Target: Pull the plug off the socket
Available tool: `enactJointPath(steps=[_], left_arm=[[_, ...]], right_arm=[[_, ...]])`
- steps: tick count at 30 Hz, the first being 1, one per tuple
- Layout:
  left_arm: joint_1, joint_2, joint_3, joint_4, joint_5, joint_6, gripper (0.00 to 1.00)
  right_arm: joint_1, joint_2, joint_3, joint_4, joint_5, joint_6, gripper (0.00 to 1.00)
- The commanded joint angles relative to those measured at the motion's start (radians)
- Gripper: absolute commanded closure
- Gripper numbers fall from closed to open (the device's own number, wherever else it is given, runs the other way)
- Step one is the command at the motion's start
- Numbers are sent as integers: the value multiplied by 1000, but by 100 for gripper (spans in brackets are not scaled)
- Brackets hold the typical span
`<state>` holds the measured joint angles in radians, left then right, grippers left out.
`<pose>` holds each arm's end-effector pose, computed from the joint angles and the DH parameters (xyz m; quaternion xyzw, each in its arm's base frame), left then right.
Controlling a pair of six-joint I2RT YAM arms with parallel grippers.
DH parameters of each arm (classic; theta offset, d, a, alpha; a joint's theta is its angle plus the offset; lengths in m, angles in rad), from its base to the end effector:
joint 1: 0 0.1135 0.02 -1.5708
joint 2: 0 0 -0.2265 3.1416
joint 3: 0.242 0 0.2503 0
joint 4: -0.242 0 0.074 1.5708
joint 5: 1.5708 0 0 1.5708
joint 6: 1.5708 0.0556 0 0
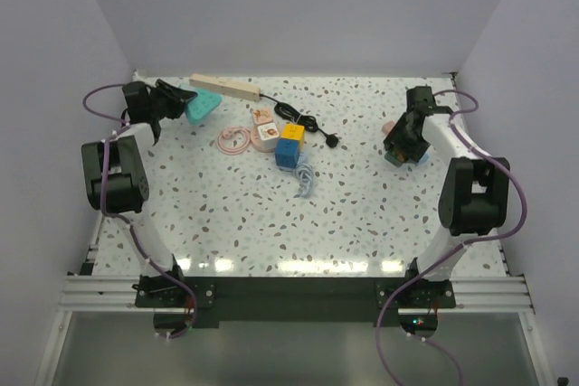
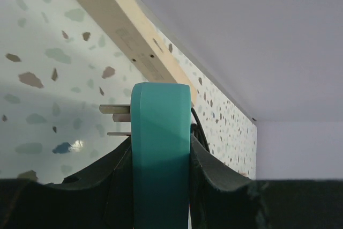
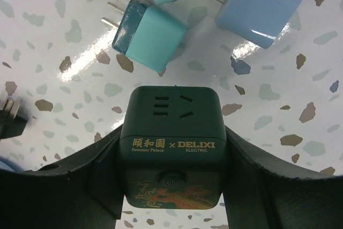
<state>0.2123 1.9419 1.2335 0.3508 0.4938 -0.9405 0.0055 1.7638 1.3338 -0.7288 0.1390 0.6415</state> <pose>0.4365 0.0671 0.1690 -0.3174 0.7439 -0.3845 0.4450 0.3611 -0.0057 0.1708 0.3188 0.9231 0.0004 0.2151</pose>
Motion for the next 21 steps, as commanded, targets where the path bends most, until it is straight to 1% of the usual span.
enactJointPath(steps=[1,4,5,6,8,9,11,13,14,15,16,17,18,19,20,21], left_arm=[[22,63,109,123,-17,-70,100],[36,119,116,129,-41,-72,100],[41,138,122,135,-32,-79,100],[47,173,127,145,-21,-95,100],[47,195,129,165,-15,-106,100],[47,207,132,166,-14,-109,100],[47,239,142,172,-8,-118,100],[47,267,153,175,2,-130,99],[47,273,153,178,6,-136,94],[47,278,153,180,8,-147,89],[47,281,147,178,6,-152,81],[45,278,143,175,2,-152,68],[47,276,139,172,2,-152,64],[47,264,124,166,-6,-152,61],[47,255,115,163,-11,-152,50],[47,244,106,157,-15,-152,45]], right_arm=[[-4,29,38,29,-1,30,100],[-6,45,45,42,19,34,100],[-31,52,60,37,22,37,100],[-39,74,71,29,22,38,100],[-44,86,97,31,28,38,100],[-45,100,106,29,36,41,97],[-50,118,140,26,54,40,89],[-59,146,165,25,54,37,72],[-62,152,189,22,48,34,62],[-65,158,200,22,44,30,56],[-68,163,209,19,42,29,45],[-68,161,229,11,45,26,40],[-70,158,237,8,53,21,36],[-70,152,242,8,53,18,27],[-71,139,251,-3,56,15,24],[-71,129,254,-7,57,9,21]])
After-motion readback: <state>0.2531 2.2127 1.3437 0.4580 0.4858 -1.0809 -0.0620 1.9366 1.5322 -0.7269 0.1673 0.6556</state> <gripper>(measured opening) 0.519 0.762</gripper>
